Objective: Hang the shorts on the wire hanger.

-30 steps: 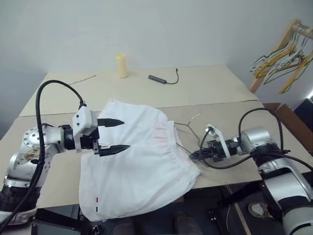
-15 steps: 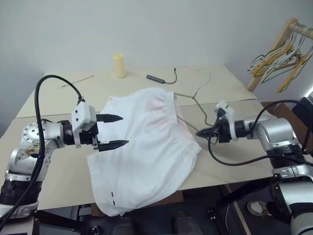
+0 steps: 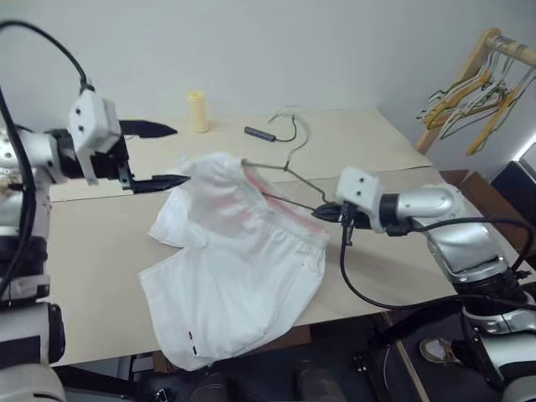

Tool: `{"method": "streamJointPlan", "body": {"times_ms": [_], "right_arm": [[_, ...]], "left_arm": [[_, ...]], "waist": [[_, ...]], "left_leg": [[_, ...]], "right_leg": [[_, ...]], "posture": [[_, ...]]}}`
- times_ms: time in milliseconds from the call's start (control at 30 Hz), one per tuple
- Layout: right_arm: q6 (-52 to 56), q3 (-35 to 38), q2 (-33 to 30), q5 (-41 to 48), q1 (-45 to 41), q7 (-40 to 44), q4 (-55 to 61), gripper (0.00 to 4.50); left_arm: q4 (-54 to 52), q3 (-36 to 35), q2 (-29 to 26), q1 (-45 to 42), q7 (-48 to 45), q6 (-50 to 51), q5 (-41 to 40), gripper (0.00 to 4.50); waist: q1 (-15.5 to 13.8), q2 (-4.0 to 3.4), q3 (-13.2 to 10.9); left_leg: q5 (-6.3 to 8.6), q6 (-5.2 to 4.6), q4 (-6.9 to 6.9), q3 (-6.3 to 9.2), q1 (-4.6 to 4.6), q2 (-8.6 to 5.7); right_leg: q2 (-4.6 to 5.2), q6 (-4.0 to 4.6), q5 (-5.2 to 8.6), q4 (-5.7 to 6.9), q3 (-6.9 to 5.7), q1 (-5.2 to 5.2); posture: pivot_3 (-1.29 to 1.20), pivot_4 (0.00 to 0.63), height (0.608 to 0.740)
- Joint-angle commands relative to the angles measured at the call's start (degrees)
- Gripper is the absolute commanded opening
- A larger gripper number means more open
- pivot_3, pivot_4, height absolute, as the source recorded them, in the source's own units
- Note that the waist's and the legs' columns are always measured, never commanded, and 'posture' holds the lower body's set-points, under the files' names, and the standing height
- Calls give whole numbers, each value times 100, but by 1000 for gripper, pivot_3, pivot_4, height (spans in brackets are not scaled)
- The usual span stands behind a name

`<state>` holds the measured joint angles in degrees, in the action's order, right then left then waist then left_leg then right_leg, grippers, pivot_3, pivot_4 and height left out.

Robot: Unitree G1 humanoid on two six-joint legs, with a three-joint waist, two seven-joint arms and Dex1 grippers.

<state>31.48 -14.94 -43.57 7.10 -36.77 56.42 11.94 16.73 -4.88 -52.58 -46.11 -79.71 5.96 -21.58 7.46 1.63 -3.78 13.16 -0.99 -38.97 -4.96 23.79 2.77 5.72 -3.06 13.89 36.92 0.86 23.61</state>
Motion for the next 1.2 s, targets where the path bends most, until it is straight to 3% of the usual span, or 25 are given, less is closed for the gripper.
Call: {"method": "streamJointPlan", "body": {"times_ms": [33,200,567,1000,1133,1200], "right_arm": [[-157,-138,-105,-336,-157,-17,429,0],[-37,-328,-88,-473,-302,123,487,0],[32,-462,-35,-542,-499,438,498,0],[236,-489,7,-660,-467,468,557,0],[176,-487,0,-753,-439,390,503,0],[86,-445,-21,-788,-402,352,459,555]], "left_arm": [[343,183,25,-408,-445,-383,132,4480],[470,623,153,-368,-973,-835,421,4480],[1517,1668,900,-648,-601,-2159,1893,4480],[1689,1535,1099,-723,-531,-2094,1775,174],[1594,1471,1107,-684,-590,-1926,1638,8],[1524,1427,1121,-638,-505,-1811,1595,0]], "waist": [[22,0,0],[141,2,1],[168,4,3],[315,4,3],[319,4,3],[315,4,3]], "left_leg": [[0,0,0,0,0,0],[-1,1,-2,1,1,0],[-1,0,-5,2,9,1],[-2,0,-18,9,42,0],[-2,0,-18,10,42,0],[-2,0,-18,11,43,0]], "right_leg": [[-1,0,0,2,0,2],[0,1,0,8,2,4],[-1,0,0,12,3,14],[0,-2,-2,26,7,50],[0,-2,-2,27,8,50],[0,-3,-2,27,8,50]], "posture": [[-166,0,740],[-170,0,740],[-164,0,740],[-185,0,740],[-185,0,740],[-181,0,740]]}}
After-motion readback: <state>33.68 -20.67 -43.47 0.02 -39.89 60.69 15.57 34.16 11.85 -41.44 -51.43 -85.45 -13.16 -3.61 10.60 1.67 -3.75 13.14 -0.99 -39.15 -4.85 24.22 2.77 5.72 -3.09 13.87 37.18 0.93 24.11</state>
